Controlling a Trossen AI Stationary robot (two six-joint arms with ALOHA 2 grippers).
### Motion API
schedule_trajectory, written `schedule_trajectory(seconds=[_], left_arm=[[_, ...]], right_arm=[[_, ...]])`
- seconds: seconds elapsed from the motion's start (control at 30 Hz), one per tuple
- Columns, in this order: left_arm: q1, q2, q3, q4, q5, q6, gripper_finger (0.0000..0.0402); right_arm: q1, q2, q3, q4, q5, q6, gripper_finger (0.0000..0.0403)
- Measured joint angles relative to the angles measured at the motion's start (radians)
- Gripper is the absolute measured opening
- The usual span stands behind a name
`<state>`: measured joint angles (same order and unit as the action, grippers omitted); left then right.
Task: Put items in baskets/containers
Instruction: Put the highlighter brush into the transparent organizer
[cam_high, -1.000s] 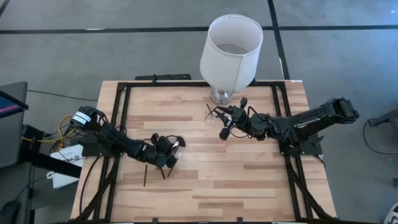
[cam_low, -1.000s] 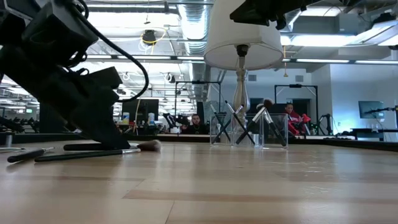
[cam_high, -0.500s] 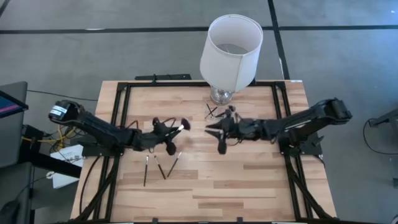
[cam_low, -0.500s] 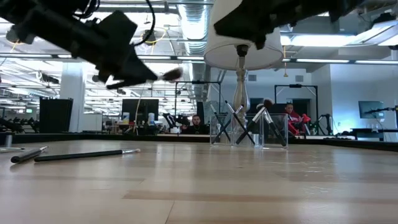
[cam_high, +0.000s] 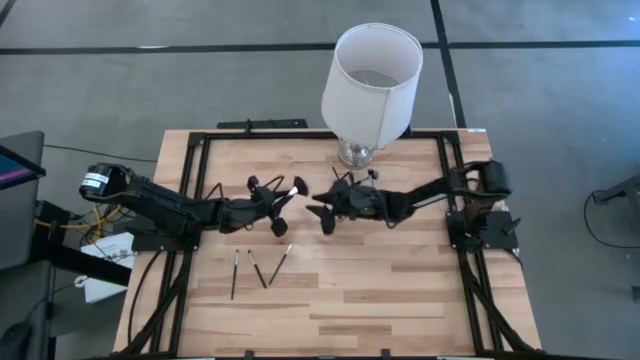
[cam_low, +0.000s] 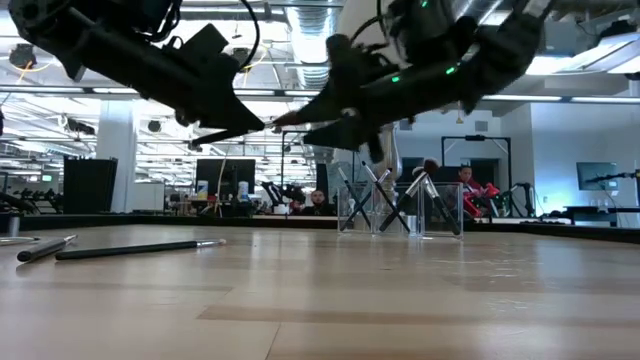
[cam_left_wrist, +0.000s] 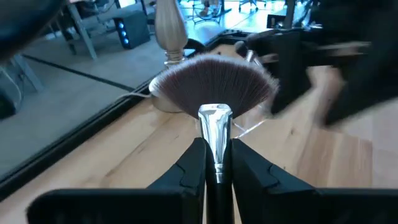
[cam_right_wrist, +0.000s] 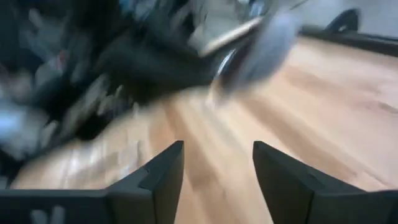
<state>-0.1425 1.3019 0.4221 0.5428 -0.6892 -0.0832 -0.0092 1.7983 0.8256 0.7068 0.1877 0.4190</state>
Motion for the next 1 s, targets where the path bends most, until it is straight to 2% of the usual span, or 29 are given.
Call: schedule_trajectory(seconds=[0.1,0.2,0.27,0.43,0.83,1.0], left_arm=[[0.0,0.025,0.001,0.023,0.0,0.045,0.0052],[-0.003,0.05,0.001,0.028,-0.034,0.073,0.0052],[-0.003,0.058,0.001,0.026,-0.046,0.085,0.0052],[-0.009,0.061,0.001,0.042,-0.047,0.087,0.0053],[-0.069,0.061,0.001,0.175,-0.066,0.215,0.0053],[-0.072,0.061,0.001,0.175,-0.068,0.217,0.0053]], right_arm=[[-0.038,0.065,0.015,0.163,-0.001,0.102,0.0197],[-0.061,0.114,0.022,0.316,-0.002,0.13,0.0197],[-0.068,0.126,0.018,0.352,-0.003,0.134,0.0194],[-0.08,0.139,0.034,0.334,-0.009,0.2,0.0185],[-0.073,0.133,0.102,0.277,-0.084,0.159,0.0171],[-0.062,0.133,0.12,0.256,-0.087,0.149,0.0133]])
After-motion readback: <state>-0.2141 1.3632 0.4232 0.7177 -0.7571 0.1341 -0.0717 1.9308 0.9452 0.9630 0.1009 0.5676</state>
